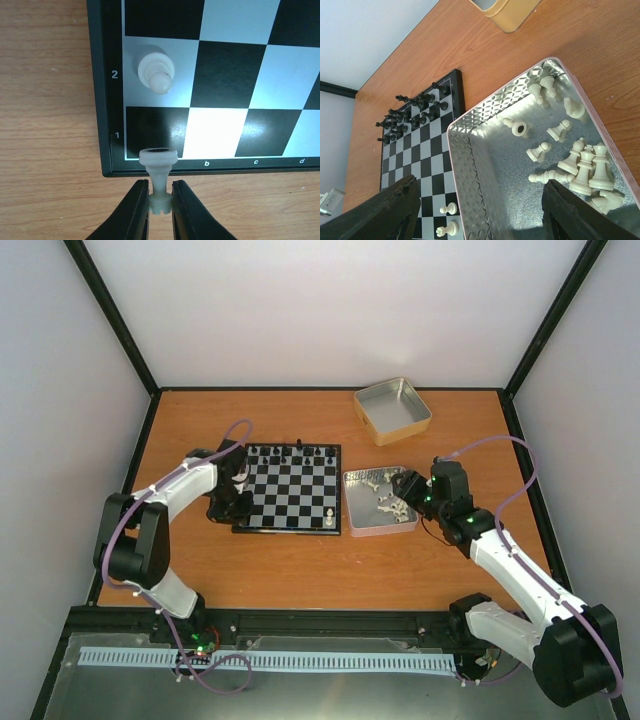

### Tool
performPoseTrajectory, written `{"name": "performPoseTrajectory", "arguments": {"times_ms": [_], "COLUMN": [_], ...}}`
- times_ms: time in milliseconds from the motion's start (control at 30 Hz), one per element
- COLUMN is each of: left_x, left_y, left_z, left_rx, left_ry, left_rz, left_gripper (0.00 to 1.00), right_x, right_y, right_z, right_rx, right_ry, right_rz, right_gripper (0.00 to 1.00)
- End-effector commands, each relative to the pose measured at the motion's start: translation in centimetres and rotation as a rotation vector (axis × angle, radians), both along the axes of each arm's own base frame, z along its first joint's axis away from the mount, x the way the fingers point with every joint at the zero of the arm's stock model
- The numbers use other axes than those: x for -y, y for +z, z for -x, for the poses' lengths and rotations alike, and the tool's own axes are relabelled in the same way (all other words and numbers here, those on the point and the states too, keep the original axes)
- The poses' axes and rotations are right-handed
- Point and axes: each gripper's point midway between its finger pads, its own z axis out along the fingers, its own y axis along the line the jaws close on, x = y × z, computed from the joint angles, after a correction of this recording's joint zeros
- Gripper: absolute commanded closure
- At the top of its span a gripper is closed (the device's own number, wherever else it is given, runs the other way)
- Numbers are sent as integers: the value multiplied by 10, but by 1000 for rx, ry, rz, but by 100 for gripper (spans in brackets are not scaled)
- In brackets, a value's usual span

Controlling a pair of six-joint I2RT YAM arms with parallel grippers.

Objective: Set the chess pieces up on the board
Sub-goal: Place the chess piece on the chessboard.

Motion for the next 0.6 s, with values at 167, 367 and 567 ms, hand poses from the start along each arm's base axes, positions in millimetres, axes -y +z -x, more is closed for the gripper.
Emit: {"name": "performPoseTrajectory", "arguments": {"times_ms": [167, 367, 567], "left_x": [-2, -4, -3], "left_y": [2, 5, 6], "left_z": [-5, -12, -15], "left_rx": [-31, -15, 2], "left_ry": [-14, -12, -2], "left_rz": [-10, -25, -23], "left_gripper": [84, 86, 82], "right_x": [6, 6, 6], "right_y": [2, -1, -1], "right_z": [0, 1, 0], "right_rx": [26, 22, 24], "right_ry": [-15, -15, -14], "right_rz": [16, 4, 10], "right_gripper": [33, 33, 33]}}
